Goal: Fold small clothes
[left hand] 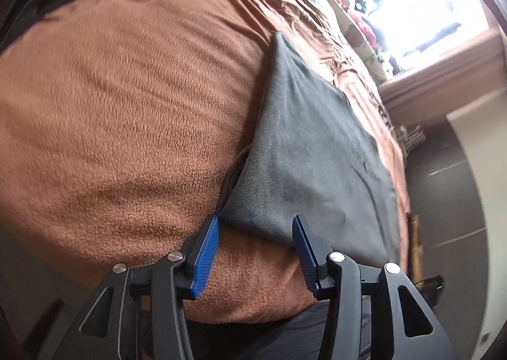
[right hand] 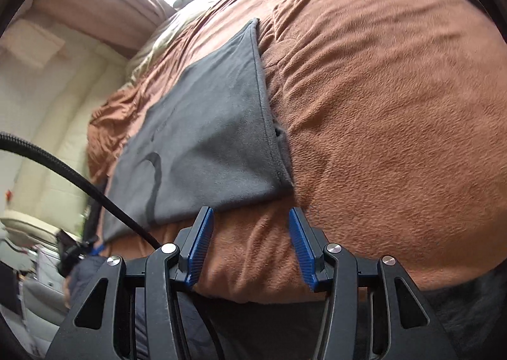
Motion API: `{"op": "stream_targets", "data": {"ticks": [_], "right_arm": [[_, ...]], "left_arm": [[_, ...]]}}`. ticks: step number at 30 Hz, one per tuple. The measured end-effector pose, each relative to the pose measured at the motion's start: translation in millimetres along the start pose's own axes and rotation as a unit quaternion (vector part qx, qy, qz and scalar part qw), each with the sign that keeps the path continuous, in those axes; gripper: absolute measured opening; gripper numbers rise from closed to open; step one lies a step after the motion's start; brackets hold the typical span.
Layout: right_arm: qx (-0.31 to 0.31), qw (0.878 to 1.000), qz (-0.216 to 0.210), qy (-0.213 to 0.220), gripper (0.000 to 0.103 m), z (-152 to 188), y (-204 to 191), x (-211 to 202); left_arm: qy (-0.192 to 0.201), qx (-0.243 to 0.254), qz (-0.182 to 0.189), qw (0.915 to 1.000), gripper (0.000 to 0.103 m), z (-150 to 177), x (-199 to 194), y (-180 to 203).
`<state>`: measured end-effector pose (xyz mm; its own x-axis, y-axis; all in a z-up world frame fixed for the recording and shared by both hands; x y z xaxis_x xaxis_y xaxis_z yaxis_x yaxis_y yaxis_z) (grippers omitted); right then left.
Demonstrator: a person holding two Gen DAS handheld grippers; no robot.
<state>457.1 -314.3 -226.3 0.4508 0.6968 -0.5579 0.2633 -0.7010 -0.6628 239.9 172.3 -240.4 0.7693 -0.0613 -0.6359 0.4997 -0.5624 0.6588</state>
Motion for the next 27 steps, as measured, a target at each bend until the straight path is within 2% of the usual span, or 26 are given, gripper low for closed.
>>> {"op": "stream_targets", "data": {"ticks": [5, 9, 12, 19, 27], "right_arm": [[0.025, 0.999, -0.023, -0.005, 0.047, -6, 7, 13], [0.044, 0.999, -0.032, -0.004, 0.047, -10, 11, 20], [0.059, 0.997, -0.039, -0.006, 0.047, -10, 19, 15], [0.105, 0.991, -0.086, -0.017, 0.047, 1, 32, 9], [0.115, 0.991, -0.069, 0.012, 0.047, -10, 49, 17]], "left_arm": [[-0.005, -0.034, 0.019, 0.9992, 0.049, -3, 8, 3], [0.001, -0.056, 0.019, 0.9982, 0.049, -5, 8, 0], [0.004, -0.054, 0.019, 0.9983, 0.049, -6, 4, 1], [0.015, -0.076, 0.037, 0.9964, 0.049, -8, 2, -8], [0.03, -0.093, 0.045, 0.9942, 0.049, -7, 3, -1]]}}
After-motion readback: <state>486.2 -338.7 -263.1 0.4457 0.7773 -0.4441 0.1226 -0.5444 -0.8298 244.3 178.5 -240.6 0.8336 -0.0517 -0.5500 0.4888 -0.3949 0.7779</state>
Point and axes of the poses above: each gripper's, at about its wrist camera, not at the fingertips, and x roughly the way its jaws point, y to its right, z to its underside, the point moved 8 cm from there along x, roughly the way its jaws point, and after that the axes turned 10 degrees about y, right-handed, at the moved point
